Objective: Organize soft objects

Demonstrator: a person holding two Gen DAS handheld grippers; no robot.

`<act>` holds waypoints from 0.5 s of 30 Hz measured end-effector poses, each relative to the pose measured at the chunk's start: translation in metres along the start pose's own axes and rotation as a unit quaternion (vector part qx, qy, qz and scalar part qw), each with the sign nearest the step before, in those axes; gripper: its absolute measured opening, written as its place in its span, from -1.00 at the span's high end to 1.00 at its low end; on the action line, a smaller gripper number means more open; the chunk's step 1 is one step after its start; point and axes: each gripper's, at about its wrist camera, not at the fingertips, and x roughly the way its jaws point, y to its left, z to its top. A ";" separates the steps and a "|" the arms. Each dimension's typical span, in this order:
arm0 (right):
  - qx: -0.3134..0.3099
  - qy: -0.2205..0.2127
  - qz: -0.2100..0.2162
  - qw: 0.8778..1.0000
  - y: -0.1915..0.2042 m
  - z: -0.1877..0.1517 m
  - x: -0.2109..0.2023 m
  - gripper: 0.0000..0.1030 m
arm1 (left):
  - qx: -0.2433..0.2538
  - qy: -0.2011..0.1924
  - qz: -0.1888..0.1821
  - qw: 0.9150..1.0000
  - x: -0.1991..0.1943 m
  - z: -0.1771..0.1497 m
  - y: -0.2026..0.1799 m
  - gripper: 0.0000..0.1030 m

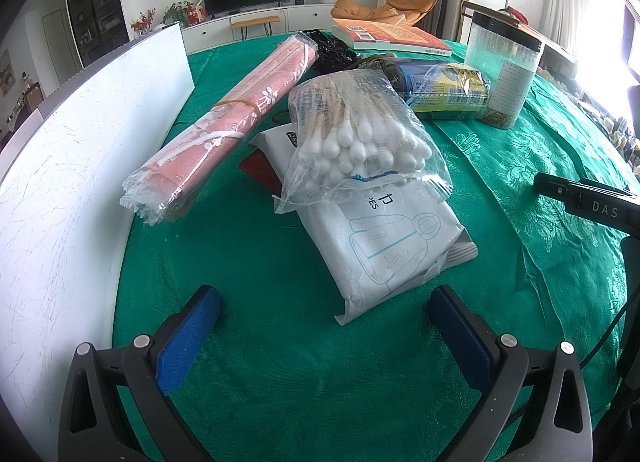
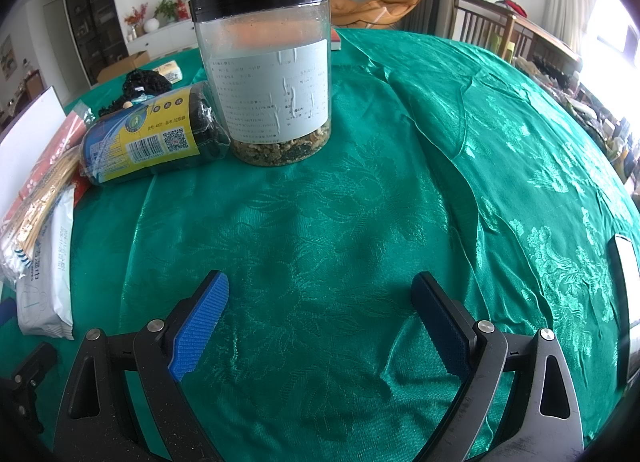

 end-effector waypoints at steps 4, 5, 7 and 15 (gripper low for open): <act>0.000 0.000 0.000 1.000 0.000 -0.001 0.000 -0.84 | 0.000 0.000 0.000 1.000 0.000 0.000 0.000 -1.00; 0.000 0.000 0.000 1.000 0.000 -0.001 0.000 -0.84 | 0.000 0.000 0.000 1.000 0.000 0.000 0.001 -1.00; 0.000 0.000 0.000 1.000 0.000 -0.001 0.000 -0.84 | 0.000 0.000 0.000 1.000 0.000 0.000 0.001 -1.00; 0.000 0.000 0.000 1.000 -0.001 0.001 -0.001 -0.84 | 0.000 0.000 0.000 1.000 0.000 0.000 0.000 -1.00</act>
